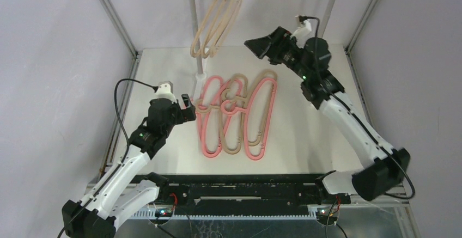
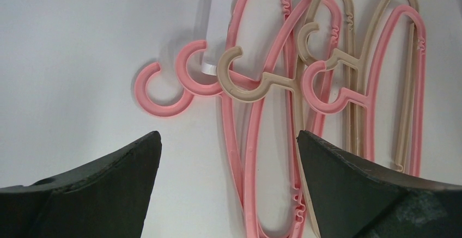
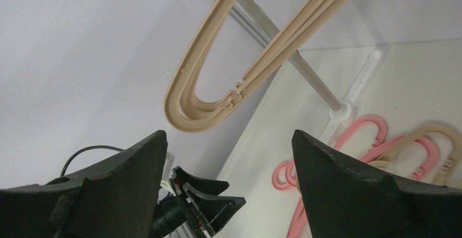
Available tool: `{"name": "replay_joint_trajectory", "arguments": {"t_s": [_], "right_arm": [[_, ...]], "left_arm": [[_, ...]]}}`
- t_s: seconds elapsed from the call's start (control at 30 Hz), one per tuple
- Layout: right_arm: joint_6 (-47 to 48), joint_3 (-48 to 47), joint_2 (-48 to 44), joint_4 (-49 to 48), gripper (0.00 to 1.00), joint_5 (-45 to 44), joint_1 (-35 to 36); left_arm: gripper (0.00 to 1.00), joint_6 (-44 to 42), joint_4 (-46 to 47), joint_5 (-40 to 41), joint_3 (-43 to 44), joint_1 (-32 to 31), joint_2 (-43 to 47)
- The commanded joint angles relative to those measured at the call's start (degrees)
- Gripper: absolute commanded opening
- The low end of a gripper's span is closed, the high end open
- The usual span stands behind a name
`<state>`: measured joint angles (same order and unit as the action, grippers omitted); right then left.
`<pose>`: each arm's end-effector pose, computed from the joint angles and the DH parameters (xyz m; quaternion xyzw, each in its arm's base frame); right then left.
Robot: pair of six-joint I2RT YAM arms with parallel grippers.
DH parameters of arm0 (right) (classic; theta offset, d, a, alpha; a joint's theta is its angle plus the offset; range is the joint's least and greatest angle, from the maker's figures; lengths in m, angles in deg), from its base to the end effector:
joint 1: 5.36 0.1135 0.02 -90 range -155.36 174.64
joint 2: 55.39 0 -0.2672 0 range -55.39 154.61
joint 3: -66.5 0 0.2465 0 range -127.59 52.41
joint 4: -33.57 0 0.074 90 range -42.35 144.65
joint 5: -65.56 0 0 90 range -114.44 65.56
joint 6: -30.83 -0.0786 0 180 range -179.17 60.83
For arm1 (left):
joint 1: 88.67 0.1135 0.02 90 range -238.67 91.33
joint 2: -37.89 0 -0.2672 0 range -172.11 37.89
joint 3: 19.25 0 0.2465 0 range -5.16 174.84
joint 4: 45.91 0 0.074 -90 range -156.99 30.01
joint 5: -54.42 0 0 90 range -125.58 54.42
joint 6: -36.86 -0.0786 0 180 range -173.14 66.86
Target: Organize the hangers
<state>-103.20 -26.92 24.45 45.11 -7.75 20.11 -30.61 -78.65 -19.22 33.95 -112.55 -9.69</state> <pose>0.3168 0.1759 0.4397 0.0077 0.6949 0.4886 0.5275 0.2084 -0.0680 0.2668 -0.0643 0.8453 -0.0919 0.5224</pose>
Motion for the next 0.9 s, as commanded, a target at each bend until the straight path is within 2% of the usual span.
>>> {"name": "replay_joint_trajectory", "arguments": {"t_s": [0.0,0.07,0.37,0.57,0.7,0.87], "right_arm": [[8.9,2.7,-7.8,5.5,0.95,-5.8,-0.4],[11.2,4.1,-10.3,8.5,1.00,-7.3,-0.5],[17.7,11.7,-17.6,17.0,1.00,-13.6,-0.4],[22.2,19.6,-19.0,19.4,1.00,-22.9,7.7],[23.4,24.3,-14.5,22.6,0.99,-27.3,15.7],[20.6,26.8,-5.3,23.5,0.88,-26.5,21.8]], "left_arm": [[0.99,0.4,2.2,0.7,0.5,-0.2,-0.8],[1.00,0.5,2.2,0.3,1.1,-0.3,-1.9],[0.99,0.3,2.0,0.3,3.4,-0.3,-3.5],[0.99,0.4,1.8,0.5,3.4,-0.3,-2.8],[1.00,0.7,1.8,0.3,2.9,-0.3,-3.0],[0.99,1.2,2.3,0.2,2.0,-0.3,-3.1]]}}
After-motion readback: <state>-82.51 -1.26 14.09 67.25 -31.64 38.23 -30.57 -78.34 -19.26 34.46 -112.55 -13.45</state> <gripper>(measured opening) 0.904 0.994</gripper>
